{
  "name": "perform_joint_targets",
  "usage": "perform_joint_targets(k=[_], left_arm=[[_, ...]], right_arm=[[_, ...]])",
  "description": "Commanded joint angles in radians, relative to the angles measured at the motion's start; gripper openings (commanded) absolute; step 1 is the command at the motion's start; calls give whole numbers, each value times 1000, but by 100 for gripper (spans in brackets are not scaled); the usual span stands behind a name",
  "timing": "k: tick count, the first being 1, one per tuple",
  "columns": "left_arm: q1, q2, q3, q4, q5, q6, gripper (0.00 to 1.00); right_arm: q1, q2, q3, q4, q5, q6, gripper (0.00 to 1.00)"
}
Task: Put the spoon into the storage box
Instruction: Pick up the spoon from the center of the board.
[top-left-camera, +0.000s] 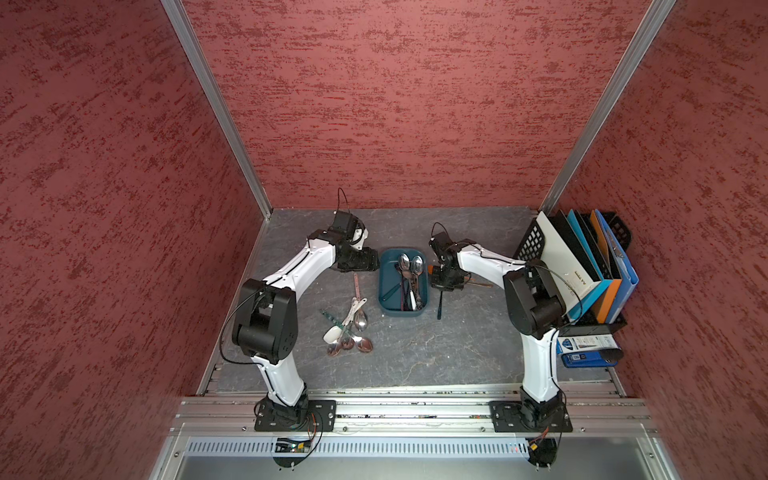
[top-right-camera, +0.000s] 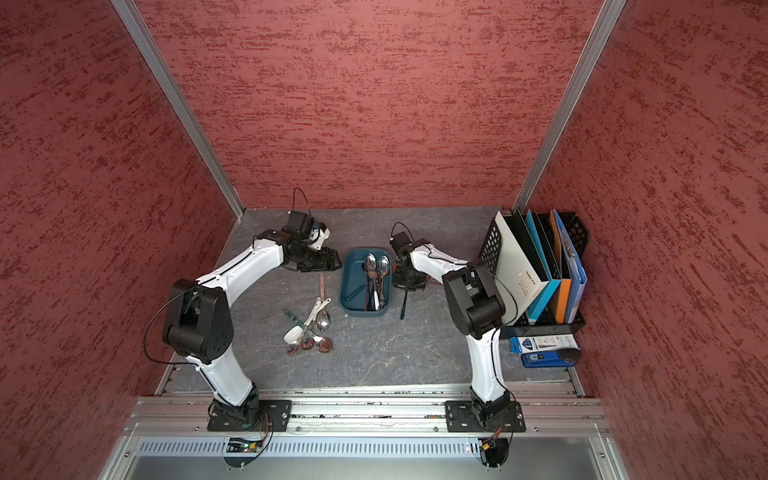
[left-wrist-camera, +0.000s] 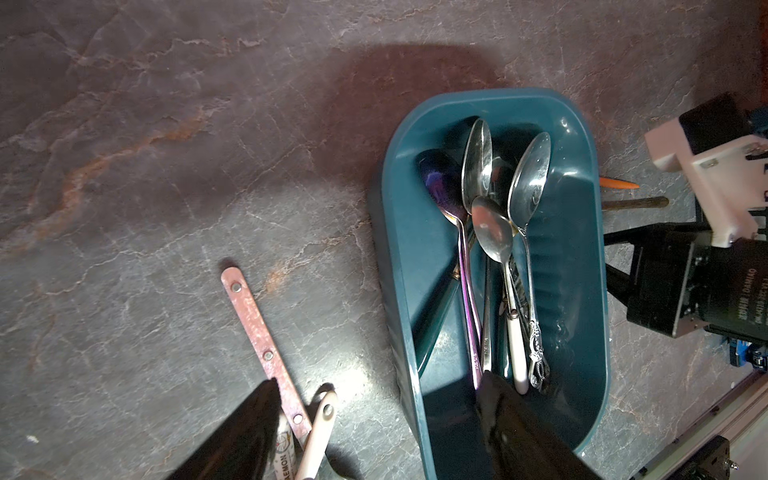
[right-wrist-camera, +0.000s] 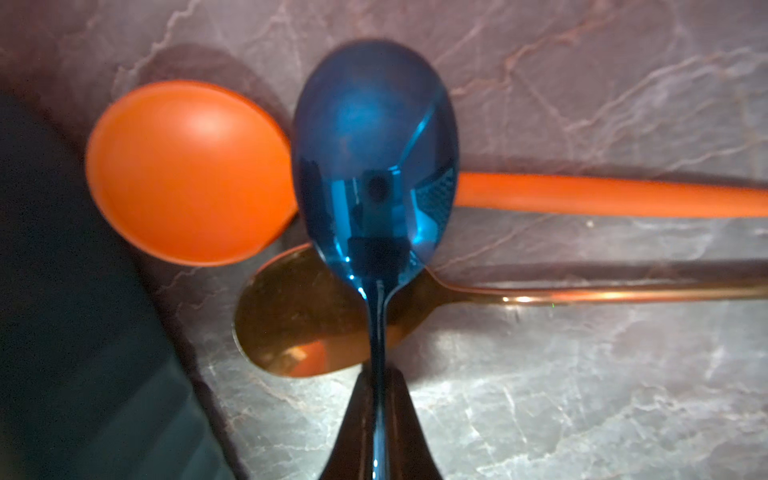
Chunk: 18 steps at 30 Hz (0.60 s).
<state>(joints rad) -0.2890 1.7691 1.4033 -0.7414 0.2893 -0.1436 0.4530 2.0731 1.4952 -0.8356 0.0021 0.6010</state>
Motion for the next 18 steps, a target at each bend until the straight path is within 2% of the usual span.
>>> perform_joint_targets(k=[1, 8, 13, 18], left_arm=[[12, 21, 4, 23, 26, -14, 78], [27, 30, 16, 42, 49, -51, 78], [59, 27, -7, 76, 85, -108, 78], [90, 24, -38, 108, 120, -155, 78]], right_arm=[[-16, -24, -49, -28, 32, -19, 5], [-33, -78, -47, -13, 21, -63, 2], [-39, -136, -40, -27, 56, -108, 1], [-46, -193, -2, -57, 34, -133, 0]])
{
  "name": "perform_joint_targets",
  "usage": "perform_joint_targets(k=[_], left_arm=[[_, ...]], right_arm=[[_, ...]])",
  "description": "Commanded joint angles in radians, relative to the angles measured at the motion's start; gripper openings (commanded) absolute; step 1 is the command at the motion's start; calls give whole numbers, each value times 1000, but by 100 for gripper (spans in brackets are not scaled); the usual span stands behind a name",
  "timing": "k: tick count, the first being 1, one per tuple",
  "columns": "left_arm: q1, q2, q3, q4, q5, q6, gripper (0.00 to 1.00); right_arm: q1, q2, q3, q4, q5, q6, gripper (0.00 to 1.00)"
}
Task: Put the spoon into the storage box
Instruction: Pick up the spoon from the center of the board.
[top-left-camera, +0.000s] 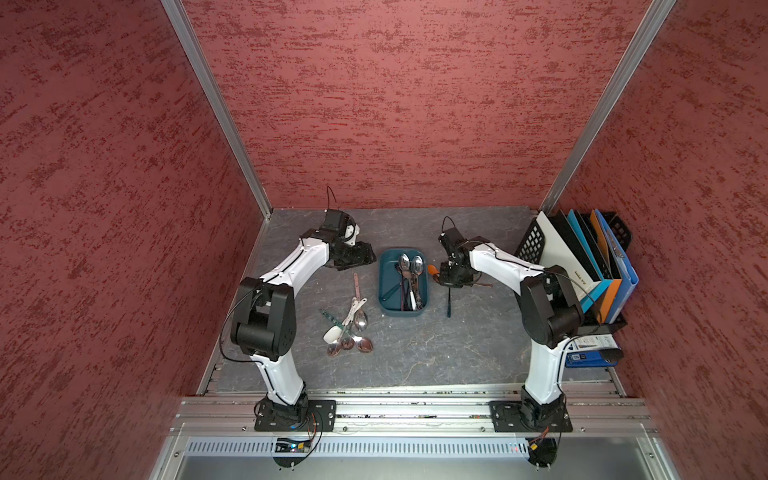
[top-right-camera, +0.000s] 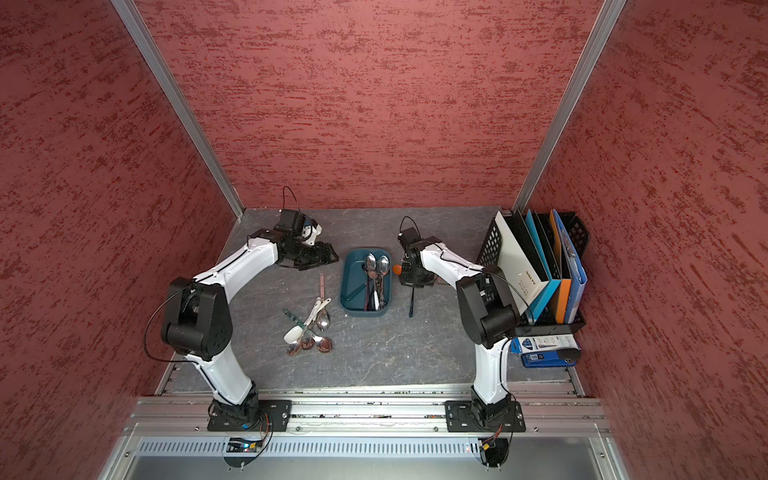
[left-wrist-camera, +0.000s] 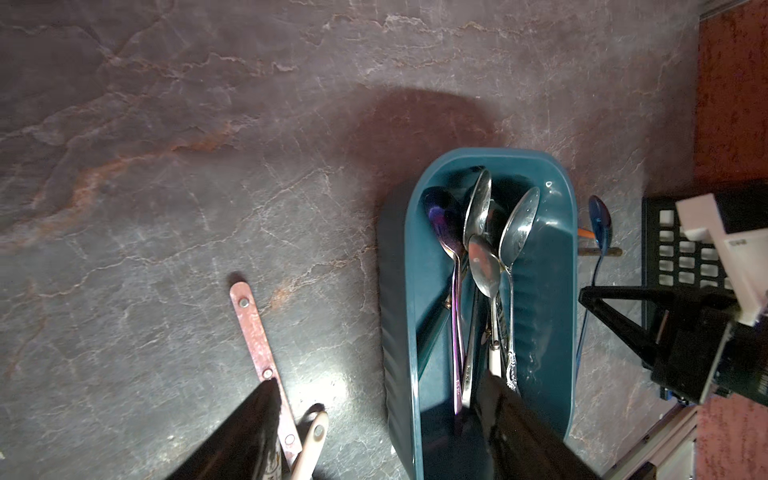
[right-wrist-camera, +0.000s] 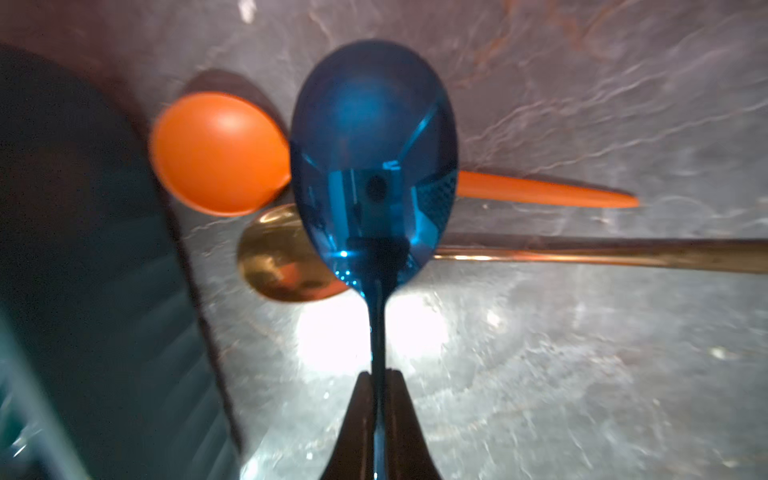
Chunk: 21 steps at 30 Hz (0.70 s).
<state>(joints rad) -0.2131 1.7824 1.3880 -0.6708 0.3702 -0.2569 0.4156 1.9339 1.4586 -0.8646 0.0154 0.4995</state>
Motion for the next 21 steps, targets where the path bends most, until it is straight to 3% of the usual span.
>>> perform_joint_targets(k=[1, 7, 17, 21], left_arm=[[19, 11, -29, 42, 44, -50, 78], [54, 17, -63, 60, 69, -87, 78], [82, -32, -143, 80, 69, -97, 78], [91, -57, -166, 78, 62, -94, 78]], right_arm=[[-8, -60, 49, -32, 10, -39, 0], [24, -54, 153, -56, -44, -46, 0], [121, 152, 412, -101, -141, -50, 0], [134, 208, 415, -76, -169, -23, 0]])
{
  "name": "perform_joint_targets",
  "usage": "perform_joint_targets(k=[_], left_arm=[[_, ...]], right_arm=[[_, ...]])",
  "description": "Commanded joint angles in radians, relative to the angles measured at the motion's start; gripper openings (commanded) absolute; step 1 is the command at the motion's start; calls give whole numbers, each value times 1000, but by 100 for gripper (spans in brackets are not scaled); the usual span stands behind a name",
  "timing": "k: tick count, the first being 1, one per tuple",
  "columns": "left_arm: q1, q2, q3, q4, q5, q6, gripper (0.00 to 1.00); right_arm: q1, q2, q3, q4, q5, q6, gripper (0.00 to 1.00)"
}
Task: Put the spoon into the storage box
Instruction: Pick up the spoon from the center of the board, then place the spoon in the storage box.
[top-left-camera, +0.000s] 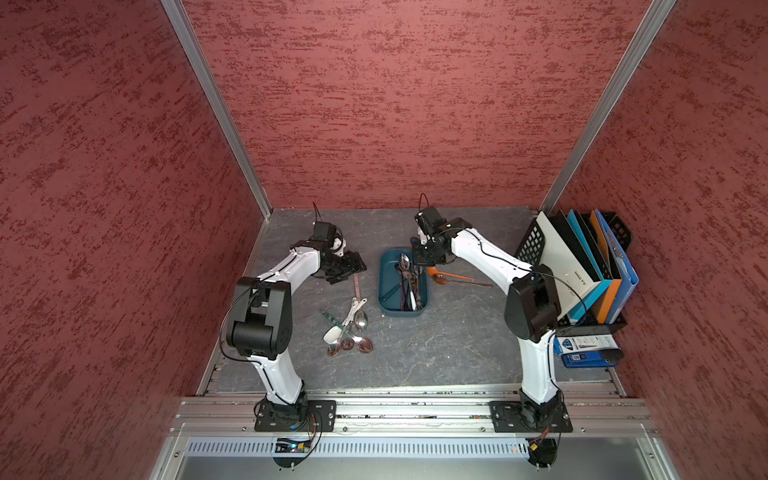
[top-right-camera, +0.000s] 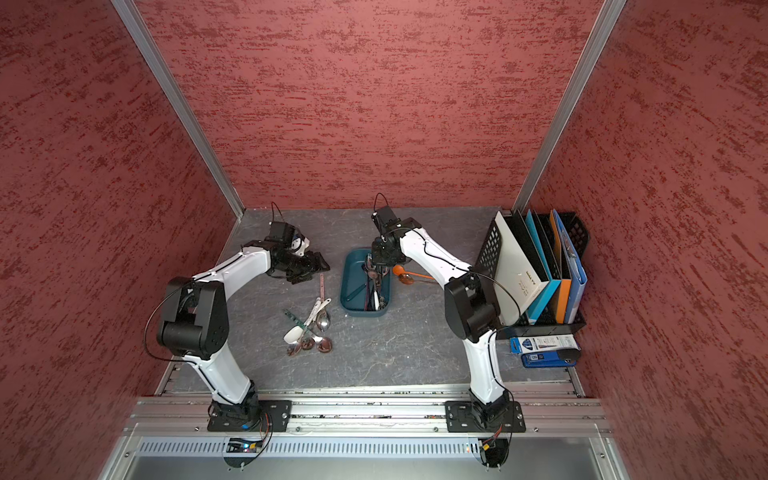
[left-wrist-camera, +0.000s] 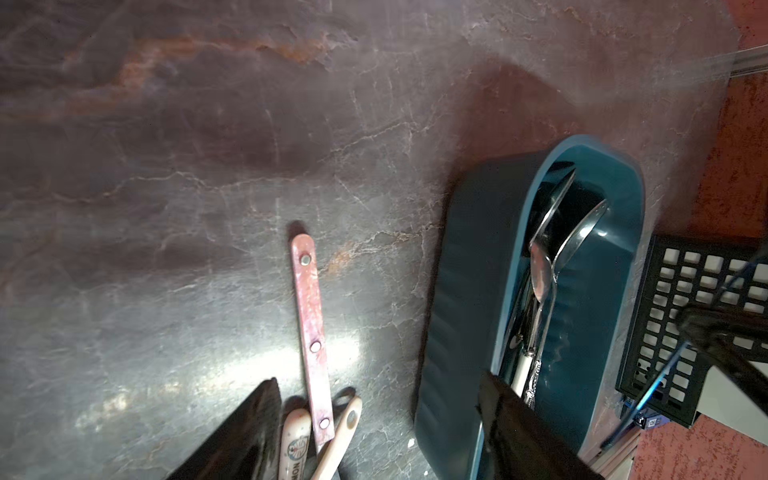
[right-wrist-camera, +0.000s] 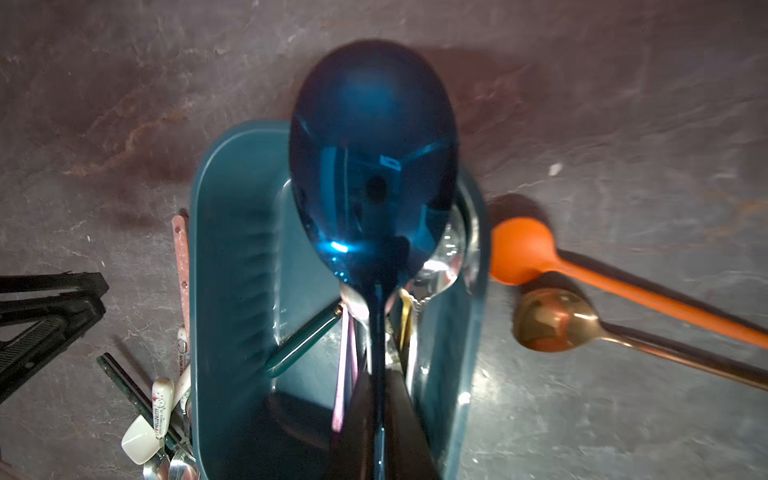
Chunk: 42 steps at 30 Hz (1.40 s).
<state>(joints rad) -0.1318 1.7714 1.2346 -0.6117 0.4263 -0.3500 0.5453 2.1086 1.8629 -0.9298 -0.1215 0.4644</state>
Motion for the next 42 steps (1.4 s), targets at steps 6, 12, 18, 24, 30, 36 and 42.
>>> perform_joint_targets(k=[6, 12, 18, 24, 30, 36, 42], left_arm=[[15, -60, -24, 8, 20, 16, 78], [9, -63, -14, -9, 12, 39, 78], [-13, -55, 16, -41, -8, 72, 78], [-44, -52, 64, -73, -44, 112, 78], [-66, -32, 116, -93, -55, 123, 78], [-93, 10, 192, -135, -70, 139, 78], [-110, 49, 272, -180, -84, 153, 79]], right_arm=[[15, 102, 27, -18, -49, 17, 0], [24, 134, 33, -53, -27, 9, 3], [24, 131, 41, -72, -28, -9, 19], [23, 59, 32, -91, 26, -126, 33], [20, -55, -59, -53, 161, -393, 36], [-38, -163, -194, 18, 120, -687, 38], [-108, -216, -324, 110, 10, -887, 40]])
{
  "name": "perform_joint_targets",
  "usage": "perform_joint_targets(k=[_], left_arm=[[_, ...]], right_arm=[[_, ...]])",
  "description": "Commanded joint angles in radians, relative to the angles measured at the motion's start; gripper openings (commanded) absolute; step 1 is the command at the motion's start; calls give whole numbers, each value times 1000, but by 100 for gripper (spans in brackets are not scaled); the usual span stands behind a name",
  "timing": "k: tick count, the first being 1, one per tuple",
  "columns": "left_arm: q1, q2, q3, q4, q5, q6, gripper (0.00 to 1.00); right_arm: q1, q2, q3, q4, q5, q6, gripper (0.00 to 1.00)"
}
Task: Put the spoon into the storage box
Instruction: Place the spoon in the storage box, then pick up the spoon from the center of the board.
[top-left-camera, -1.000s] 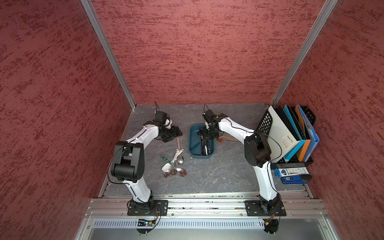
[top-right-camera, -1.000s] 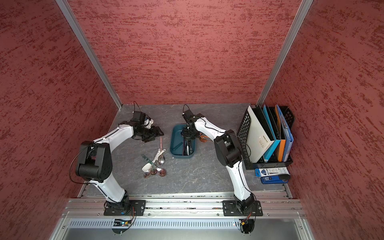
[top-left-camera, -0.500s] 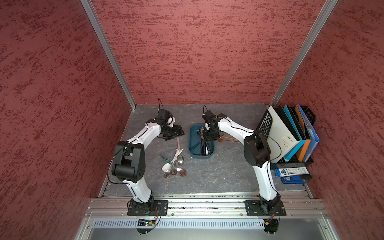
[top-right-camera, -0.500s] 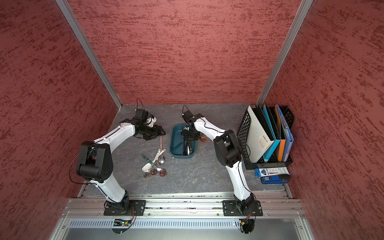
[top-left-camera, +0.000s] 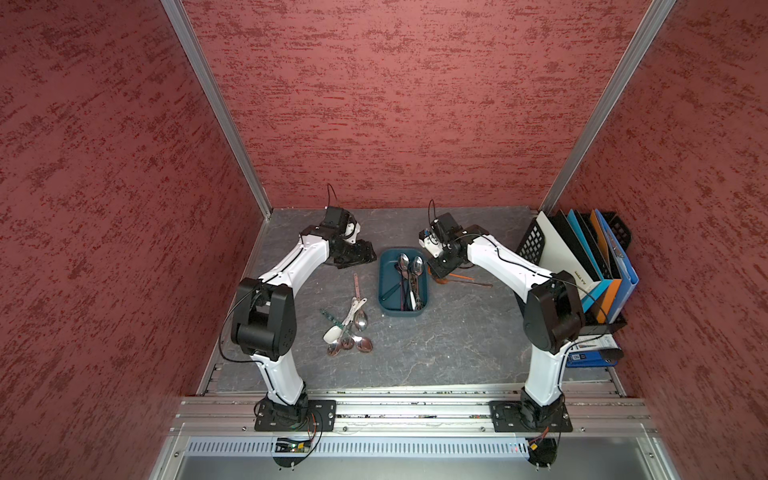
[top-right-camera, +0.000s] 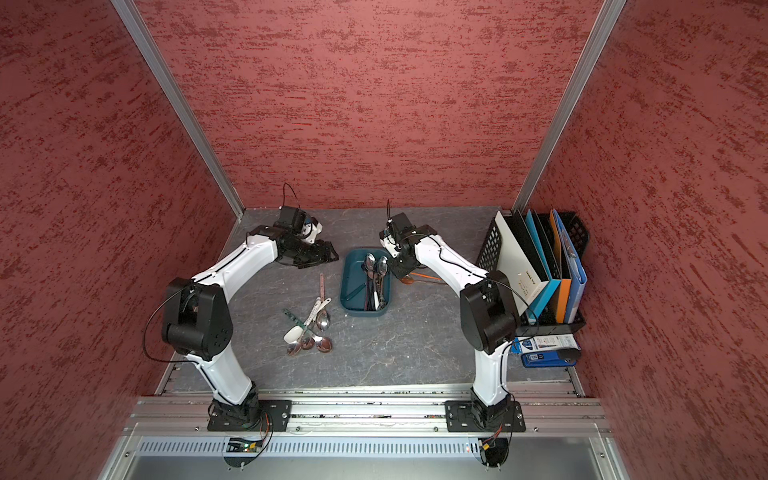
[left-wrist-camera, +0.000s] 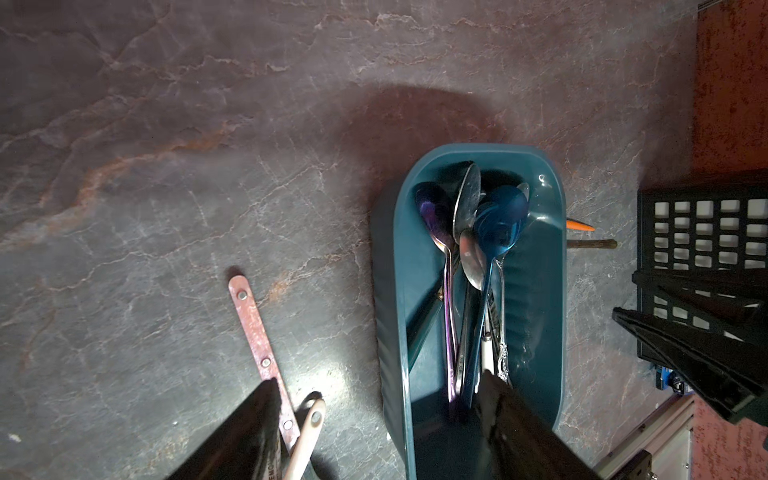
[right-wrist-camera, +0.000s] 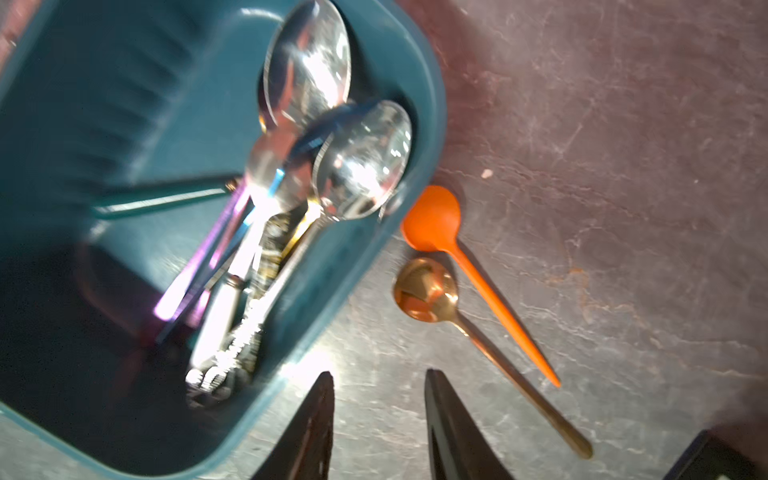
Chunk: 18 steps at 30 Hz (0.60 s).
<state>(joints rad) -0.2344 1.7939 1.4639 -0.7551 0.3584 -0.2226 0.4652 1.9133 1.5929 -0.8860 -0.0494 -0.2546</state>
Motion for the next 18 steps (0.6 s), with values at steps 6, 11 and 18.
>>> perform_joint_targets(k=[6, 11, 18], left_arm=[[-13, 54, 95, -61, -14, 17, 79], [-14, 66, 125, -87, -27, 17, 79], [-14, 79, 140, -96, -31, 10, 80]], right_arm=[[-96, 59, -60, 78, -126, -252, 42], [-128, 90, -71, 92, -110, -299, 43], [-170, 120, -77, 97, -137, -306, 43]])
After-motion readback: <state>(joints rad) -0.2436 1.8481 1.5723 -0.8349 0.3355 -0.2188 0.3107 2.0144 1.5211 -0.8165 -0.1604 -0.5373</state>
